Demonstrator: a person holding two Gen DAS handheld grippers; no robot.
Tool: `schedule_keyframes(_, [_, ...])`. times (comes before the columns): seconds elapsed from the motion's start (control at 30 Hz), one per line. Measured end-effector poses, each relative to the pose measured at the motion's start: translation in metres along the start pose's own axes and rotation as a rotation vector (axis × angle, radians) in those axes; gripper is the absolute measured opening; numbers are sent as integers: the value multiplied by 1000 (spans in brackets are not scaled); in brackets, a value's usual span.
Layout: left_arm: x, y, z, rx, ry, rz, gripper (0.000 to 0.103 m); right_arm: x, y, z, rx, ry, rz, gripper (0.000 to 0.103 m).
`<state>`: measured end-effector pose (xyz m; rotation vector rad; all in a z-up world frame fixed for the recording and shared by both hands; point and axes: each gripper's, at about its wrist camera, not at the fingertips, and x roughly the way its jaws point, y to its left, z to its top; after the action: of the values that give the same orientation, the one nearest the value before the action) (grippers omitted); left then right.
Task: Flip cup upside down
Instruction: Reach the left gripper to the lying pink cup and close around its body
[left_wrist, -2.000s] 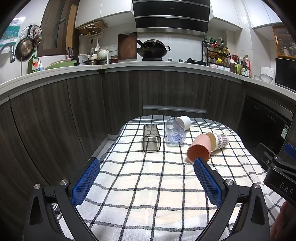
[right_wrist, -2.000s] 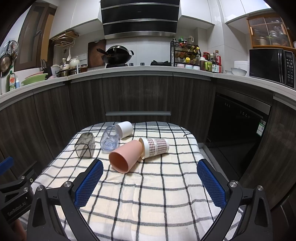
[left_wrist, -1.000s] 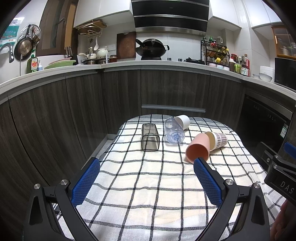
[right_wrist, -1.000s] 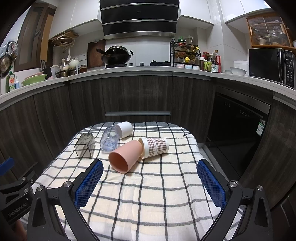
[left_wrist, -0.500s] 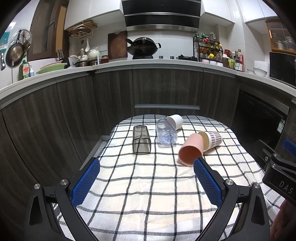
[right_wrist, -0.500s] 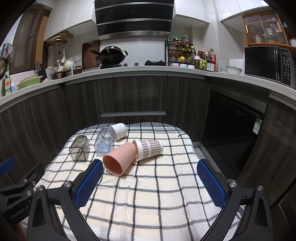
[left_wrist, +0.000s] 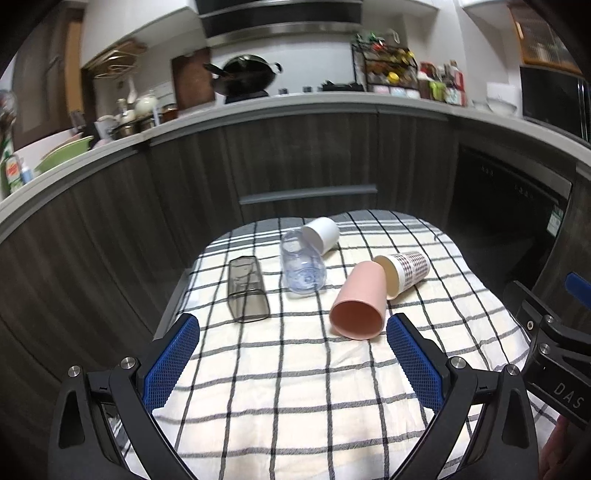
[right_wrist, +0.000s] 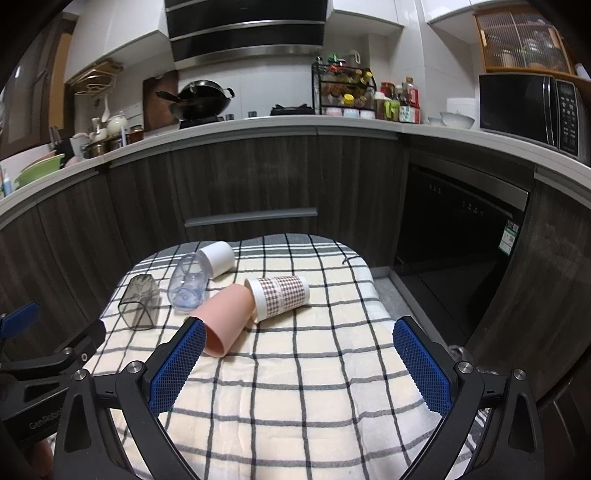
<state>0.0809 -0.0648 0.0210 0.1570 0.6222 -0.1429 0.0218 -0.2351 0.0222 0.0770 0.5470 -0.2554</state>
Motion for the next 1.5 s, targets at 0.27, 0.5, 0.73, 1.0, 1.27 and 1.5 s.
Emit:
schedule_keyframes(0.27, [43, -15, 25, 37, 122, -47, 103, 28, -15, 21, 45, 61, -47, 102])
schedule_keyframes(0.5, [90, -40, 45, 123, 252, -104, 103, 57, -28, 36, 96, 104, -66, 102])
schedule_keyframes(0.73, [140, -74, 55, 277, 399, -116, 103, 84, -39, 45, 151, 138, -82, 102])
schedule_keyframes(1.0, [188, -98, 49, 343, 539, -127, 103, 113, -48, 36, 198, 200, -85, 102])
schedule_keyframes(1.27, [231, -106, 38, 332, 639, -136, 98, 137, -57, 24, 234, 258, -86, 102])
schedule_keyframes(1.5, [255, -107, 25, 316, 711, -157, 76, 151, -58, 14, 246, 299, -75, 102])
